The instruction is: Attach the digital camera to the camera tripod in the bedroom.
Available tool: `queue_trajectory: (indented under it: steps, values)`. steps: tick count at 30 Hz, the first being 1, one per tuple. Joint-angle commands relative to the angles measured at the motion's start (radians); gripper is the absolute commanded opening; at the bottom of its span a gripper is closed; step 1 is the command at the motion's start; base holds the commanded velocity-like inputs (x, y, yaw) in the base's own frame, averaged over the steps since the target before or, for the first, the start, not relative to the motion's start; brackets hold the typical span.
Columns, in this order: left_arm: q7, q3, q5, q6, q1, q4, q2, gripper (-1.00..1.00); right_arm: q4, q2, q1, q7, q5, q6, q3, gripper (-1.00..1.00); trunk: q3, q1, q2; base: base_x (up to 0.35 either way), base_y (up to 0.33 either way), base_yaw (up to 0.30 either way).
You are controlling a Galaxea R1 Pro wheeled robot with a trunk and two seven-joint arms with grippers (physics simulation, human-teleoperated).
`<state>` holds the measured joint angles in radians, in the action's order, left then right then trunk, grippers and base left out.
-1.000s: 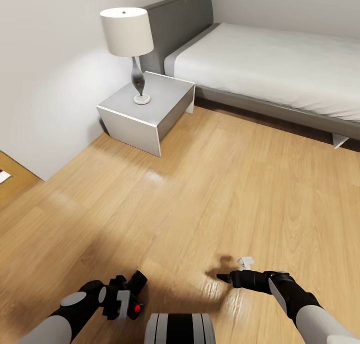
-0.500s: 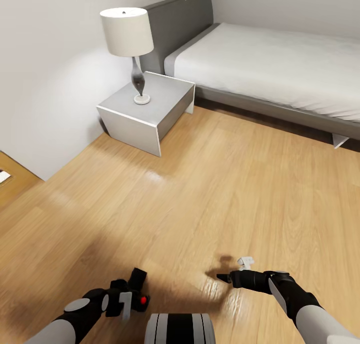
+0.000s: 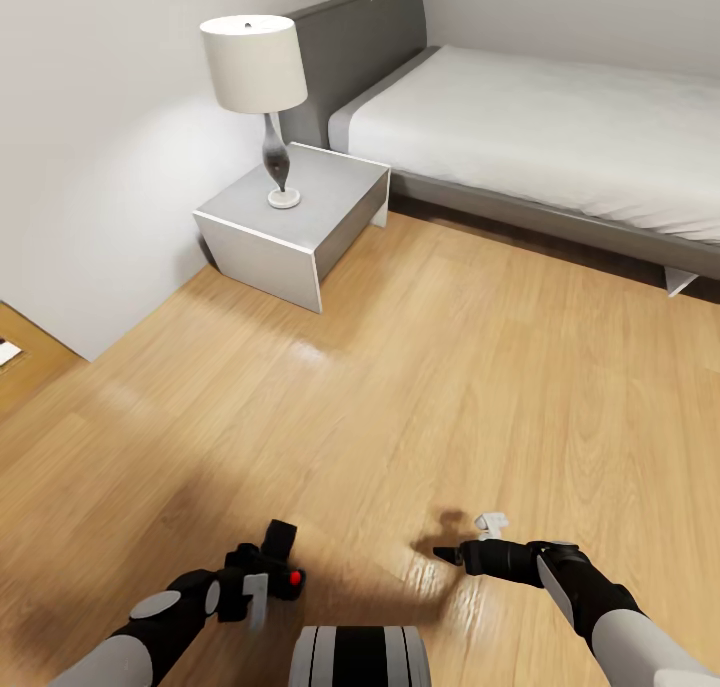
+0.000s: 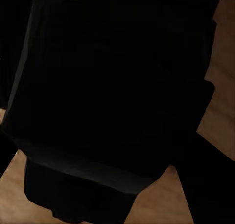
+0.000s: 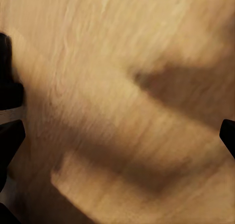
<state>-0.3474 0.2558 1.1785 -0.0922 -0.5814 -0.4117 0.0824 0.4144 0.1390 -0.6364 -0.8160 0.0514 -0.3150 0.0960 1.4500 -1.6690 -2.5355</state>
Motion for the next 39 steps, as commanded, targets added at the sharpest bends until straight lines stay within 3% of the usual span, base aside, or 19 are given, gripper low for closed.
queue_trajectory:
  steps: [1, 3, 4, 5, 7, 13, 16, 17, 19, 20, 23, 26, 28, 29, 33, 39]
  values:
    - [-0.003, -0.001, 0.007, -0.008, 0.0, -0.017, 0.0, -1.0, 0.001, -0.001, 0.0, -0.006, 0.005, -0.009, 0.008, 1.0, 0.001, 0.0, 0.0, 0.0, 0.0, 0.0]
    - [-0.009, -0.004, -0.001, -0.006, 0.0, -0.063, -0.001, -1.0, 0.001, -0.001, 0.0, -0.006, 0.005, -0.009, 0.008, 1.0, 0.001, 0.0, 0.0, 0.0, 0.0, 0.0]
    - [-0.021, -0.003, -0.027, 0.011, 0.002, -0.238, -0.019, -1.0, 0.001, -0.001, 0.0, -0.006, 0.005, -0.009, 0.008, 1.0, 0.001, 0.0, 0.0, 0.0, 0.0, 0.0]
    - [-0.436, 0.001, -0.352, 0.372, 0.012, -0.928, -0.047, -1.0, 0.001, -0.001, 0.0, -0.006, 0.005, -0.009, 0.008, 1.0, 0.001, 0.0, 0.0, 0.0, 0.0, 0.0]
    - [-0.455, 0.001, -0.389, 0.421, 0.012, -0.988, -0.047, -1.0, 0.0, 0.0, 0.0, -0.005, 0.006, -0.009, 0.009, 1.0, 0.001, 0.0, 0.0, 0.0, 0.0, 0.0]
    - [-0.477, 0.003, -0.449, 0.566, 0.012, -1.071, -0.047, -1.0, 0.0, 0.0, 0.0, 0.0, 0.008, -0.009, 0.009, 1.0, 0.001, 0.0, 0.0, 0.0, 0.0, 0.0]
    - [-0.486, 0.004, -0.503, 0.597, 0.012, -1.084, -0.046, -1.0, 0.0, 0.0, 0.0, 0.01, 0.01, -0.009, 0.009, 1.0, 0.001, 0.0, 0.0, 0.0, 0.0, 0.0]
    - [-0.494, 0.005, -0.55, 0.605, 0.012, -1.087, -0.045, -1.0, 0.0, -0.002, 0.0, 0.015, 0.01, -0.008, 0.009, 1.0, 0.001, 0.0, 0.0, 0.0, 0.0, 0.0]
    - [-0.504, 0.005, -0.605, 0.612, 0.012, -1.088, -0.044, -1.0, 0.0, -0.004, -0.001, 0.019, 0.011, -0.008, 0.009, 1.0, 0.001, 0.0, 0.0, 0.0, 0.0, 0.0]
    - [-0.51, 0.006, -0.659, 0.615, 0.012, -1.089, -0.042, -1.0, 0.0, -0.005, 0.0, 0.021, 0.011, -0.008, 0.009, 1.0, 0.001, 0.0, 0.0, 0.0, 0.0, 0.0]
    - [-0.517, 0.007, -0.739, 0.614, 0.012, -1.09, -0.04, -1.0, 0.0, -0.006, 0.0, 0.024, 0.011, -0.007, 0.01, 1.0, 0.001, 0.0, 0.0, 0.0, 0.0, 0.0]
    - [-0.522, 0.008, -0.788, 0.612, 0.012, -1.089, -0.039, -1.0, 0.0, -0.007, 0.0, 0.026, 0.012, -0.007, 0.01, 1.0, 0.001, 0.0, 0.0, 0.0, 0.0, 0.0]
    - [-0.523, 0.008, -0.801, 0.611, 0.012, -1.088, -0.038, -1.0, 0.0, -0.007, 0.0, 0.027, 0.013, -0.007, 0.01, 1.0, 0.001, 0.0, 0.0, 0.0, 0.0, 0.0]
    - [-0.524, 0.007, -0.841, 0.611, 0.012, -1.08, -0.039, -1.0, 0.0, -0.007, 0.0, 0.027, 0.013, -0.007, 0.01, 1.0, 0.001, 0.0, 0.0, 0.0, 0.0, 0.0]
    - [-0.513, 0.007, -0.911, 0.609, 0.012, -1.054, -0.04, -1.0, 0.0, -0.007, 0.0, 0.028, 0.013, -0.007, 0.01, 1.0, 0.001, 0.0, 0.0, 0.0, 0.0, 0.0]
    - [-0.502, 0.001, -0.967, 0.608, 0.012, -1.033, -0.042, -1.0, 0.0, -0.007, 0.0, 0.028, 0.013, -0.007, 0.01, 1.0, 0.001, 0.0, 0.0, 0.0, 0.0, 0.0]
